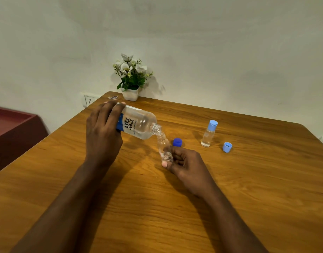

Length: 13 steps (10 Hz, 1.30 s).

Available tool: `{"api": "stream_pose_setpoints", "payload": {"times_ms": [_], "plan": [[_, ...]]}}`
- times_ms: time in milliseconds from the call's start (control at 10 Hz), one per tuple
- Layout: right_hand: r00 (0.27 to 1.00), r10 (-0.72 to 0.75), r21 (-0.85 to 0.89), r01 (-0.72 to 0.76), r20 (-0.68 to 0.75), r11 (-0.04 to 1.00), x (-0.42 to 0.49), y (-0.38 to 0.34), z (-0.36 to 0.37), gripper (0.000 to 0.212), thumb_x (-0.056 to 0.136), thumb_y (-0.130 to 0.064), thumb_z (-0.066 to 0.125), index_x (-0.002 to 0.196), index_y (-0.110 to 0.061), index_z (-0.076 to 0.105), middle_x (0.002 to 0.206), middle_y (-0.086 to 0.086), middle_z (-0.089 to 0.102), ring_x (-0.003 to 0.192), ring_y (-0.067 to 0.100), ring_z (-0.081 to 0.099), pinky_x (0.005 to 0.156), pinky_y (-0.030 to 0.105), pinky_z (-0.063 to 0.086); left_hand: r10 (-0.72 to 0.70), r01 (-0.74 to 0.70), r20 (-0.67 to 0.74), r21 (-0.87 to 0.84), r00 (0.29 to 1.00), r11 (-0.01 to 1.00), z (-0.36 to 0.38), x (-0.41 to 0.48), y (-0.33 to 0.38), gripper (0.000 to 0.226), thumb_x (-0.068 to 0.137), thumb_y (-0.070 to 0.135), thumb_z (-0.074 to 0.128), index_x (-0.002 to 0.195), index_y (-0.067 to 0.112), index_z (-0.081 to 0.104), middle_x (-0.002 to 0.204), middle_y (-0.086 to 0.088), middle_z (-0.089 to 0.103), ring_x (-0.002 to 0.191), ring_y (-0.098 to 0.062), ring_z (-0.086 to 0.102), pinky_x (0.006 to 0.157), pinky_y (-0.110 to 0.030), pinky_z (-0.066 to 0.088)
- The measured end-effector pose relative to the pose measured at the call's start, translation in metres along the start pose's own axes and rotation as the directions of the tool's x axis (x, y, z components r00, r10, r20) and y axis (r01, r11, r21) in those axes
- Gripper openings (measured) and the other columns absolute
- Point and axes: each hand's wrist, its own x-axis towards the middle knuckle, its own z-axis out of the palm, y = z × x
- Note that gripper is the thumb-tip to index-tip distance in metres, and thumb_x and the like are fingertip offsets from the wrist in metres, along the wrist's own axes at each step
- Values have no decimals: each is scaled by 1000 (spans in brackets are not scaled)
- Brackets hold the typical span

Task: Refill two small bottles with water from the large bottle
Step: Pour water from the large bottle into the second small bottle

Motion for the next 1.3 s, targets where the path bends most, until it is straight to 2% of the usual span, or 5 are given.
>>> {"api": "stream_pose_setpoints", "payload": {"times_ms": [100,500,600,900,1300], "plan": [[1000,1,0,-1,2,1000,0,0,0,33,84,-12,71,105,-37,68,105,-16,73,101,0,66,95,34,52,1,-1,3,2,1000,1000,0,0,0,60,74,-10,66,131,4,50,134,-19,52,127,-36,43,101,-49,38],[1000,6,-8,-6,7,1000,1,1,0,35,84,-12,71,117,-21,68,107,-13,73,103,1,66,96,34,51,-7,7,6,-1,1000,1000,-2,0,1,59,75,-9,66,130,2,51,133,-20,52,127,-38,43,101,-50,38],[1000,-1,-14,1,7,1000,1,2,0,35,84,-13,71,117,-22,68,106,-15,73,101,-1,66,93,29,51,-7,7,5,0,1000,1000,-2,1,2,59,74,-10,66,130,2,51,133,-20,52,127,-38,43,102,-50,38],[1000,13,-8,-13,6,1000,0,1,0,37,83,-14,71,119,-24,67,110,-16,72,104,-1,65,98,35,51,-9,9,8,-2,1000,1000,-3,0,2,59,74,-10,65,130,2,50,133,-20,52,127,-38,43,101,-50,39],[1000,15,-9,-14,9,1000,-1,0,-1,35,84,-14,71,117,-26,67,106,-17,72,101,-2,66,95,31,51,-6,6,2,6,1000,1000,-3,1,2,59,74,-10,66,130,2,51,132,-20,52,126,-38,44,101,-50,39]]}}
